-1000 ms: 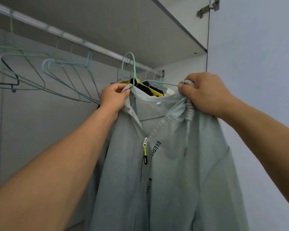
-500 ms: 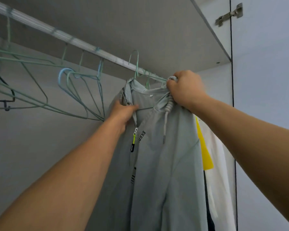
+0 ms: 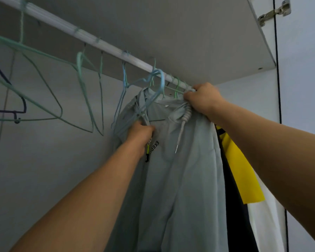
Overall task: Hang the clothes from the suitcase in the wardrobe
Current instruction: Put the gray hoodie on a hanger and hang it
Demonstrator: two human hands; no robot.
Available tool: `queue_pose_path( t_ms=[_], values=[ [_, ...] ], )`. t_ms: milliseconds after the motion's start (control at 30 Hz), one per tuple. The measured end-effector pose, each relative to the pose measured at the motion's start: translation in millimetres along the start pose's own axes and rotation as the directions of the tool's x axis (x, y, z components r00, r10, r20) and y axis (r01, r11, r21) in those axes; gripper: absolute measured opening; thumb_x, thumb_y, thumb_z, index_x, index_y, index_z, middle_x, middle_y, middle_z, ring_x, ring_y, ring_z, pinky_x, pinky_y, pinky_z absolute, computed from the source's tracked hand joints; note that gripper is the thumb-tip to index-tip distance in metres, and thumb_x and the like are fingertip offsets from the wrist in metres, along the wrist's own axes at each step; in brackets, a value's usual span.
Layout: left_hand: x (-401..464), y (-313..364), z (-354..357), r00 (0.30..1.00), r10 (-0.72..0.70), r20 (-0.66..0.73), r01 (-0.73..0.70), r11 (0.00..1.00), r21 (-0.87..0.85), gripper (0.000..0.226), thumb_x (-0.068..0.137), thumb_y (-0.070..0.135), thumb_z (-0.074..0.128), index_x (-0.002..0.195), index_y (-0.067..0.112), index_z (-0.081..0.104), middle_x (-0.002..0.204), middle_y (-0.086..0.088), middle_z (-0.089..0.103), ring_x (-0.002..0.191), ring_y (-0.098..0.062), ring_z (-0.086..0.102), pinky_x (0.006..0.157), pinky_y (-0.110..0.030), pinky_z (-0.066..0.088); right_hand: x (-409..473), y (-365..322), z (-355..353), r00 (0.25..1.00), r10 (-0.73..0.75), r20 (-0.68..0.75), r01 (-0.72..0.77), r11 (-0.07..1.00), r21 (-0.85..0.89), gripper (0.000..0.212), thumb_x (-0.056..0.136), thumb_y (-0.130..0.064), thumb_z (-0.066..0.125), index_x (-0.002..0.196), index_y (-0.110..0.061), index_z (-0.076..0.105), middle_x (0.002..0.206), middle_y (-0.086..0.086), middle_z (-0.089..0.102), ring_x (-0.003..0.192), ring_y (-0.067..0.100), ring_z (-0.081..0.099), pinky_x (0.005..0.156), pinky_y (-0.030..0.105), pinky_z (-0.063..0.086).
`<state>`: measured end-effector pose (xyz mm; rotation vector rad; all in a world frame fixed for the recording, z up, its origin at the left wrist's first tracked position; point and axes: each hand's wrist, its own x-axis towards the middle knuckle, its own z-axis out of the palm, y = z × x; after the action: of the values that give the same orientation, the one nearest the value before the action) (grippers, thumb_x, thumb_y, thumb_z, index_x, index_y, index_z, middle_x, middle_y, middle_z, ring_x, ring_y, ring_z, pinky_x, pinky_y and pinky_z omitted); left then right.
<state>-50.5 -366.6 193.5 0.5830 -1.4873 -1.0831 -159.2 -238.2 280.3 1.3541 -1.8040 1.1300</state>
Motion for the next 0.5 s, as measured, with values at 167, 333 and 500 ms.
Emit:
queue_pose_path(
  t_ms=[167, 333, 500],
  values=[
    [-7.9, -22.3, -7.9, 0.995, -0.074, 0.062, 0.069, 0.994, 0.087, 0.021, 0.092, 0.010, 0.059, 0.072, 0.012, 0.055, 0.069, -0.005, 0.058, 0.057, -0.013, 0.052, 0.046, -0.019, 0.040, -10.9, 23.1, 9.5, 0.999, 0.028, 0.019, -0.025, 0.985, -0.168, 0.056, 0.096, -0.059, 0.034, 0.099, -0.008, 0.056, 0.104, 0.020, 0.061, 0.088, 0.032, 0.052, 0.070, 0.034, 0.036],
    [-27.7, -30.4, -7.8, 0.982, -0.089, 0.169, 0.053, 0.977, 0.205, 0.028, 0.088, 0.016, 0.069, 0.066, 0.015, 0.051, 0.064, -0.003, 0.056, 0.054, -0.011, 0.048, 0.038, -0.013, 0.035, -40.1, 19.1, 17.1, 0.925, -0.254, -0.283, 0.132, 0.911, -0.390, 0.058, 0.096, -0.055, 0.030, 0.116, -0.007, 0.055, 0.113, 0.017, 0.057, 0.105, 0.036, 0.050, 0.080, 0.041, 0.035],
    [-40.4, -36.3, -7.8, 0.961, -0.110, 0.253, 0.005, 0.924, 0.382, 0.026, 0.086, 0.013, 0.069, 0.063, 0.014, 0.056, 0.054, 0.000, 0.055, 0.047, -0.008, 0.047, 0.038, -0.015, 0.033, -112.1, 5.1, 57.5, 0.769, -0.639, 0.018, 0.586, 0.695, -0.417, 0.030, 0.094, -0.030, 0.046, 0.080, -0.010, 0.065, 0.080, 0.011, 0.065, 0.076, 0.031, 0.062, 0.059, 0.033, 0.039]
  ],
)
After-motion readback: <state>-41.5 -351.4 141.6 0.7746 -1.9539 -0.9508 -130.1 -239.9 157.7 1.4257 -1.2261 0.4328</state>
